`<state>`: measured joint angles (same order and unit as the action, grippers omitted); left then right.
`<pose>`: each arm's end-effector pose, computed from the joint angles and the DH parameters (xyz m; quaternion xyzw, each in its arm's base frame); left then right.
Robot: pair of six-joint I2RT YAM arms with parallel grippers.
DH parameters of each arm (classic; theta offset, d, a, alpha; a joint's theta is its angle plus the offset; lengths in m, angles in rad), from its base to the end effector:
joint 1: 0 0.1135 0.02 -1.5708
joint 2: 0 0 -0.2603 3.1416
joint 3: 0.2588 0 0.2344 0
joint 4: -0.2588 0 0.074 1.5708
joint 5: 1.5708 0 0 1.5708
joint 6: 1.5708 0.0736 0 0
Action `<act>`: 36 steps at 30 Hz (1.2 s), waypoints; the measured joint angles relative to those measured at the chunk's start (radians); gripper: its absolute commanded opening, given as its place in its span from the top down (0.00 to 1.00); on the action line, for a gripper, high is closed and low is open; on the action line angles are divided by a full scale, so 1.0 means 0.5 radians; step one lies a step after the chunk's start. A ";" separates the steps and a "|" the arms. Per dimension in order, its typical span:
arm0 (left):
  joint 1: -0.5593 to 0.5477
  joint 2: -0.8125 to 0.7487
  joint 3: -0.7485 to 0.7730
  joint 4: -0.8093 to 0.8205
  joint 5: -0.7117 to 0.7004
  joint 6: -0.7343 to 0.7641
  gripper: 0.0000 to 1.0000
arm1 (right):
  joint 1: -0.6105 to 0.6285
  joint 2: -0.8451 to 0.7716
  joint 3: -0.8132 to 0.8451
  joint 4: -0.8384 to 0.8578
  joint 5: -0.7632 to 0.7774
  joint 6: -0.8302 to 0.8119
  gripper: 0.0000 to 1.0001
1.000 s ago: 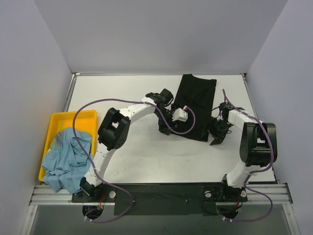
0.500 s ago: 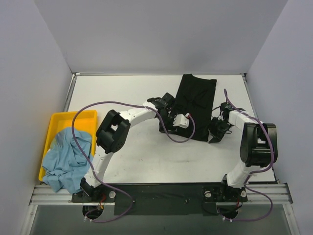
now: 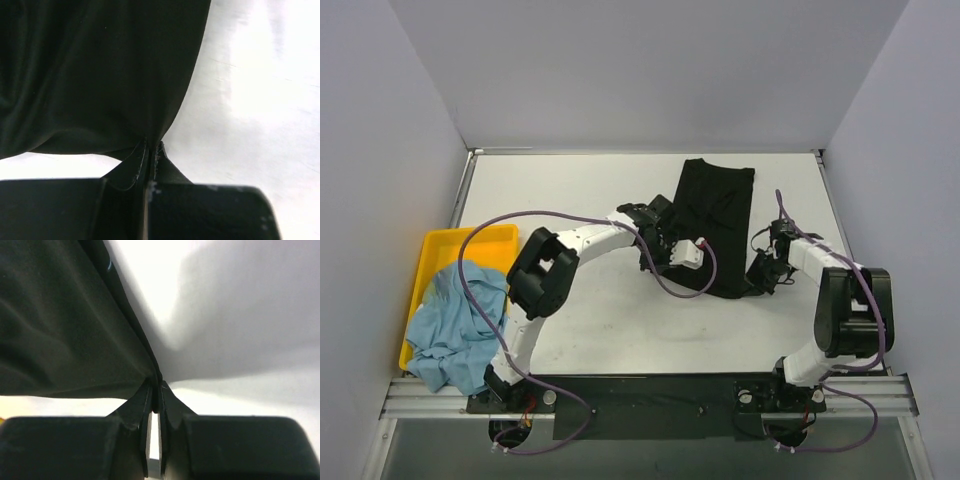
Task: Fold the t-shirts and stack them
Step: Grab one side of the 2/3 rectangular tshirt with both arms, then fold the long partially folded tshirt into a neat square
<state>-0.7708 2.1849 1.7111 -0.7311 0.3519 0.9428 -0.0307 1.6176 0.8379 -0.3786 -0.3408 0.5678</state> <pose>0.3053 -0.3319 0.1426 0.7525 0.6099 -0.1561 0.1932 0.2936 0.0156 0.1255 0.2512 0.9320 0.2136 0.1506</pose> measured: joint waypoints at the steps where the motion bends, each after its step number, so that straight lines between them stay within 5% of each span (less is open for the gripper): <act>1: -0.001 -0.040 -0.041 -0.034 0.018 -0.017 1.00 | 0.011 -0.056 -0.042 -0.029 -0.008 -0.014 1.00; 9: -0.058 -0.591 -0.429 -0.426 0.234 -0.098 1.00 | 0.259 -0.697 -0.275 -0.372 -0.139 -0.070 1.00; 20: -0.224 -1.316 -0.856 -1.054 0.519 -0.116 1.00 | 1.162 -1.346 -0.311 -0.966 -0.348 0.148 1.00; 27: -0.134 -1.435 -0.863 -1.156 0.613 -0.254 1.00 | 1.292 -1.101 -0.026 -1.086 -0.375 0.174 1.00; 36: 0.391 -1.234 -0.529 -1.093 0.529 -0.472 1.00 | 0.872 -0.400 0.530 -0.945 -0.435 -0.049 1.00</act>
<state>-0.5755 1.5677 1.4464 -1.2774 0.6163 0.7071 0.4053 1.4178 1.1030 -0.8513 -0.5583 0.5434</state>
